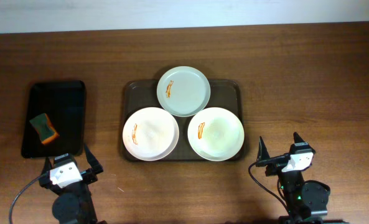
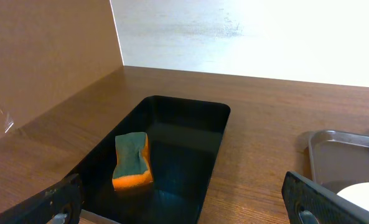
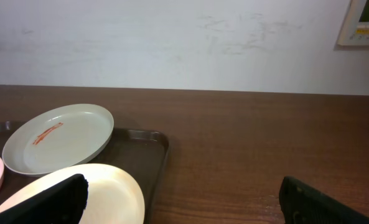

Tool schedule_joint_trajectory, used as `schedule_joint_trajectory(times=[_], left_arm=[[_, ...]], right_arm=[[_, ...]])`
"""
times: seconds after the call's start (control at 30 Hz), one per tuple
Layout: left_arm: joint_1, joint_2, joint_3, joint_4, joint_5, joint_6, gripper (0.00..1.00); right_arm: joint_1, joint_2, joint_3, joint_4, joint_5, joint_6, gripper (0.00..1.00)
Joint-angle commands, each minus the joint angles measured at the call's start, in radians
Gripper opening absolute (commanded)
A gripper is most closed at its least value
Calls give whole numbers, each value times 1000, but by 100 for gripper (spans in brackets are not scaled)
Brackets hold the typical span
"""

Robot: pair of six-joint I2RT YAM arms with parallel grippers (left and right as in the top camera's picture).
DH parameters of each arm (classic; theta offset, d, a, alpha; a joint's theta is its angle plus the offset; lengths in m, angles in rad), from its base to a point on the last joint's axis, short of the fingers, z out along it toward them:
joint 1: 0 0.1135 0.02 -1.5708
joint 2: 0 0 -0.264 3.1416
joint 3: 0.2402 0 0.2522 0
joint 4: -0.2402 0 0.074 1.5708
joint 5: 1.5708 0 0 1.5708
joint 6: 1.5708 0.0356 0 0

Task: Clean dirty plates on tray and stack at the side
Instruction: 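Grasp the green-orange sponge from the black tray with the left gripper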

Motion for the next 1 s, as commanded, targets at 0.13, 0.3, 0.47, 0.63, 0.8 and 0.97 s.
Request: schedule_joint_trajectory(times=[0.13, 0.3, 0.47, 0.63, 0.8, 0.97], left_arm=[[-5, -8, -16, 3, 14, 9, 99], [-5, -8, -16, 3, 14, 9, 99], [-5, -8, -16, 3, 14, 8, 99], [-5, -9, -16, 34, 52, 8, 99], [-6, -8, -16, 60, 179, 7, 99], [-6, 150, 166, 43, 248, -56, 99]], right_arm=[[7, -6, -7, -2, 5, -3, 98], [7, -6, -7, -2, 5, -3, 98], [7, -6, -7, -2, 4, -3, 98], [7, -6, -7, -2, 5, -3, 98], [4, -6, -7, -1, -18, 24, 98], [5, 17, 148, -77, -98, 54, 98]])
